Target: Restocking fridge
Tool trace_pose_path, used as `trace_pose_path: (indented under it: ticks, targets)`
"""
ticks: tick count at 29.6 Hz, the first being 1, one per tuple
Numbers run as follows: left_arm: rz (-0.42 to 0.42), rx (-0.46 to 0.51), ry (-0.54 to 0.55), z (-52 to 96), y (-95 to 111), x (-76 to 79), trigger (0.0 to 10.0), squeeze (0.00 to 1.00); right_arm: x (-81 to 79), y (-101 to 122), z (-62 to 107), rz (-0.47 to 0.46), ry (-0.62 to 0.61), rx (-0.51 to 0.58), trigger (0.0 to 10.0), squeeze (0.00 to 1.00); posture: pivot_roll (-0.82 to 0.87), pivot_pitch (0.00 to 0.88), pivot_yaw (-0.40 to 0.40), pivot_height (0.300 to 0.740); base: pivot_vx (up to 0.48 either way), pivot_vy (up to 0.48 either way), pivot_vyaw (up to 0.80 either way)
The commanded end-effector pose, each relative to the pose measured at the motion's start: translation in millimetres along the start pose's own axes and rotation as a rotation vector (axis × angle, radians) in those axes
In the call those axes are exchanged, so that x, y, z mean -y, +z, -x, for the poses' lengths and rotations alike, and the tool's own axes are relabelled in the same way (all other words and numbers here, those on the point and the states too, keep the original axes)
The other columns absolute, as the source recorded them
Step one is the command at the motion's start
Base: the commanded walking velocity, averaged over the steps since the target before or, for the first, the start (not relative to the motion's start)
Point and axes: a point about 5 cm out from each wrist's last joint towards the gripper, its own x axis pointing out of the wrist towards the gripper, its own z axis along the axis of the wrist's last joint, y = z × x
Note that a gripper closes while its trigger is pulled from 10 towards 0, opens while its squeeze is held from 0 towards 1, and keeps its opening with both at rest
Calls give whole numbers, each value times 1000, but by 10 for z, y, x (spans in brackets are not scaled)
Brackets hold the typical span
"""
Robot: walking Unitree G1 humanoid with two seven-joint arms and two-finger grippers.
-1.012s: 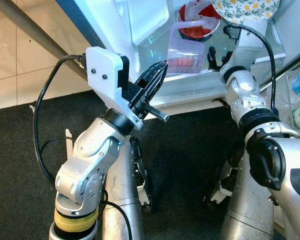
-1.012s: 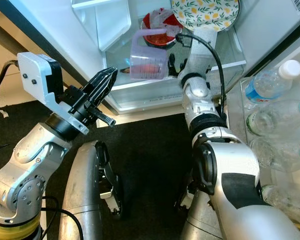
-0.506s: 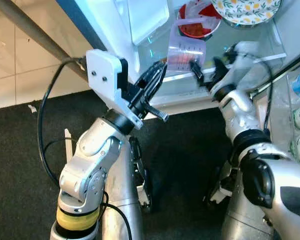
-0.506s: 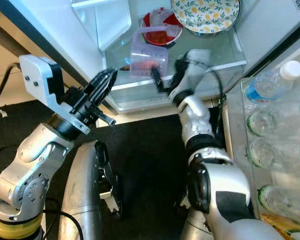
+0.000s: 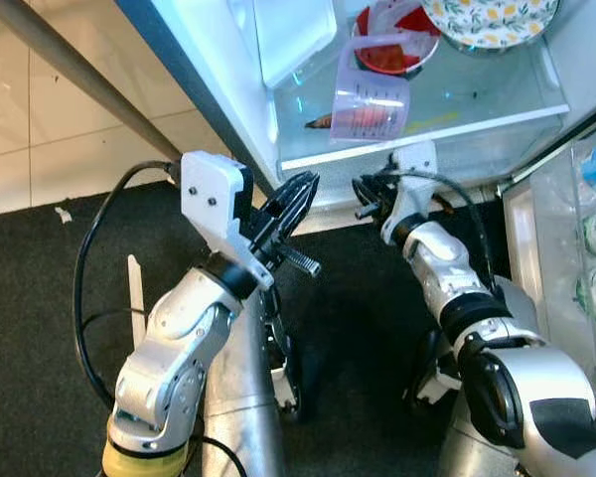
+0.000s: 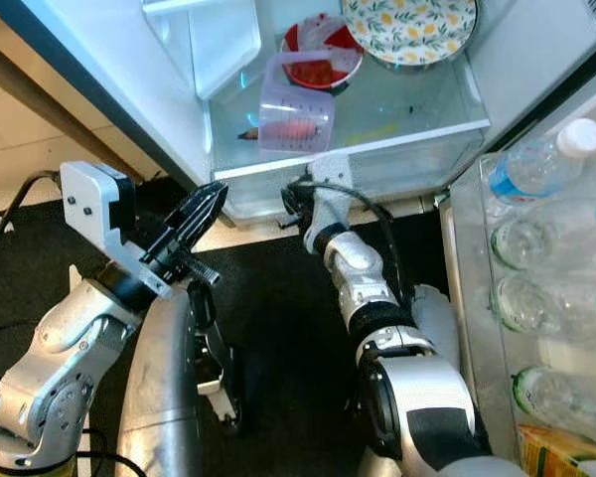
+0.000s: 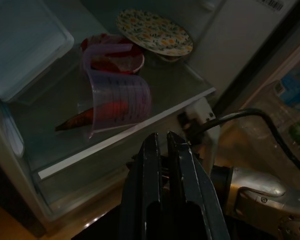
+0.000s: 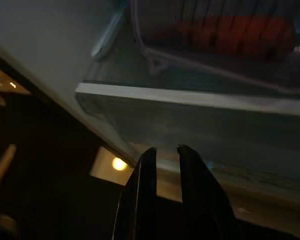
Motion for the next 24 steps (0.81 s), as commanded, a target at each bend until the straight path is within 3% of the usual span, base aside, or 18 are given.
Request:
trace_pose_path:
  ticks: [1, 16, 24]
  targets:
    - [-16, -37, -9, 66, -72, 11, 10000, 0, -83, -153, 29, 26, 14, -76, 10000, 0, 276, 659, 93, 365, 0, 0, 0]
    - [-96, -49, 32, 208, 3, -73, 10000, 0, 58, 157, -155, 204, -118, -136, 10000, 0, 334, 695, 82, 365, 0, 0, 0]
    - [-109, -31, 25, 233, 136, -17, 10000, 0, 261, 429, -218, 372, -233, -155, 10000, 0, 373, 718, 78, 365, 0, 0, 0]
